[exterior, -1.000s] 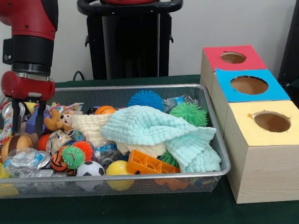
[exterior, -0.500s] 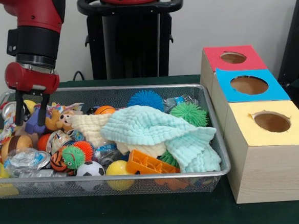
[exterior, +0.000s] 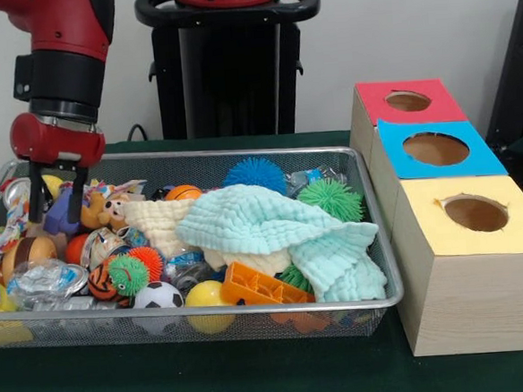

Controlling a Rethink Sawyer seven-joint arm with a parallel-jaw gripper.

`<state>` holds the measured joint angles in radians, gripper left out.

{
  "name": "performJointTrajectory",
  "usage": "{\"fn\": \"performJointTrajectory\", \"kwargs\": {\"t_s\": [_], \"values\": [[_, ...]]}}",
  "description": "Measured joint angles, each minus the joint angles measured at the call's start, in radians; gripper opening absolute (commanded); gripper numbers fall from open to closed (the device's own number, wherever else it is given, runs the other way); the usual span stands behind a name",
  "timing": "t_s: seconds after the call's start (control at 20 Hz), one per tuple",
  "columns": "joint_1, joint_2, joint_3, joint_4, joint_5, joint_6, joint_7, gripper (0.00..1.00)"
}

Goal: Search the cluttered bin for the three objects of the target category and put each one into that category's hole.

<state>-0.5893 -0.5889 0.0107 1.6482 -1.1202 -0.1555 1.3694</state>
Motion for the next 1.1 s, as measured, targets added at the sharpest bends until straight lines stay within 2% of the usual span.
{"fn": "performJointTrajectory", "kwargs": {"t_s": [0.55,1.1], "values": [[-0.06,0.094,0.004,-0.025,0.0,-0.002,0.0,1.0],[-0.116,0.094,0.063,-0.033,-0.021,-0.036,0.0,1.0]]}}
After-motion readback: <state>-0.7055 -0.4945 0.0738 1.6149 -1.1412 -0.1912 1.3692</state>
